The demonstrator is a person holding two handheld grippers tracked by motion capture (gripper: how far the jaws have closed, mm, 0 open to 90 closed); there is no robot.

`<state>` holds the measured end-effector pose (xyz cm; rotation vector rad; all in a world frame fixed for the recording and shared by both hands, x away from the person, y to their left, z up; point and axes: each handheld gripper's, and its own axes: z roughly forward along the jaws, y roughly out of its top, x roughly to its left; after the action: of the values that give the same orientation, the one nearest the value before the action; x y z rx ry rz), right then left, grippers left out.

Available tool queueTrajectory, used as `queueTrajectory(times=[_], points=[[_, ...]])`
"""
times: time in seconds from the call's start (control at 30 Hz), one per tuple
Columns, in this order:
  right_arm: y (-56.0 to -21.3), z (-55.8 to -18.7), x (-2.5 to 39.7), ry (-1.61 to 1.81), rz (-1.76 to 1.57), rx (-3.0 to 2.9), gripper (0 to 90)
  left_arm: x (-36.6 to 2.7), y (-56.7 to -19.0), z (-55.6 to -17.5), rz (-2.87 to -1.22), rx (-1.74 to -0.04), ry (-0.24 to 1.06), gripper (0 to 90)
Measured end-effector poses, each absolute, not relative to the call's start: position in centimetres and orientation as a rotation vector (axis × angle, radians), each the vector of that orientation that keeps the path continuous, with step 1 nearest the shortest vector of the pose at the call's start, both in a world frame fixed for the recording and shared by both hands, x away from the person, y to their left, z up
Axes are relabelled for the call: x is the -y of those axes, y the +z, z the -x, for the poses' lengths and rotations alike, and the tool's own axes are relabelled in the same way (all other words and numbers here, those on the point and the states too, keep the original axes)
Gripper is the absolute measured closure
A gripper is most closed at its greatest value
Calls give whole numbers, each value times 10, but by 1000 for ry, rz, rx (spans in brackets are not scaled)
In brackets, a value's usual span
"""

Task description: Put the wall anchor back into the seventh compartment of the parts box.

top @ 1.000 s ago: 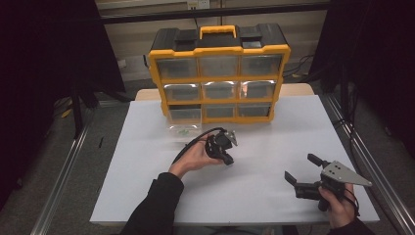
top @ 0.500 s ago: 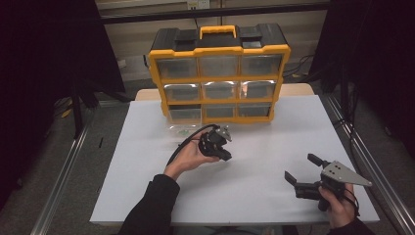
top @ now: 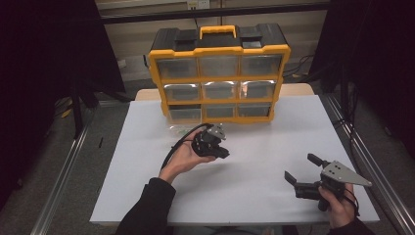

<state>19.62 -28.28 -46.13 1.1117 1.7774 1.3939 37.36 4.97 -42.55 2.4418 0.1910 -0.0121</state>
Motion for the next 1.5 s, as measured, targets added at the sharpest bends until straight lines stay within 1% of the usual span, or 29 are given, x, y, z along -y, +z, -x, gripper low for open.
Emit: queueTrajectory(times=[0.03, 0.07, 0.1, 0.2, 0.23, 0.27, 0.3, 0.53, 0.87, 1.17, 1.5], points=[[-462, -196, 283, 1395, -1112, -1772, 0, -50, -427, -373, -2417, -204, 12, 844], [-462, -196, 283, 1394, -1112, -1772, 0, -52, -425, -373, -2415, -203, 0, 844], [-462, -196, 283, 1394, -1112, -1772, 0, -53, -426, -372, -2387, -215, 21, 844], [-462, -197, 283, 1398, -1110, -1771, 0, -58, -424, -372, -2379, -220, 33, 844], [-462, -197, 283, 1395, -1110, -1773, 0, -61, -422, -373, -2393, -210, -3, 844], [-461, -196, 283, 1395, -1110, -1777, 0, -62, -424, -371, -2370, -227, 34, 844], [-461, -196, 283, 1396, -1108, -1777, 0, -63, -423, -371, -2364, -231, 35, 844], [-461, -196, 283, 1395, -1107, -1776, 0, -77, -410, -374, -2309, -266, 43, 844], [-461, -196, 282, 1395, -1108, -1768, 0, -95, -396, -375, -2224, -322, 92, 845], [-461, -195, 283, 1393, -1108, -1766, 0, -105, -388, -375, -2202, -330, 96, 846], [-461, -195, 284, 1396, -1114, -1768, 0, -119, -379, -377, -2177, -349, 138, 846]])
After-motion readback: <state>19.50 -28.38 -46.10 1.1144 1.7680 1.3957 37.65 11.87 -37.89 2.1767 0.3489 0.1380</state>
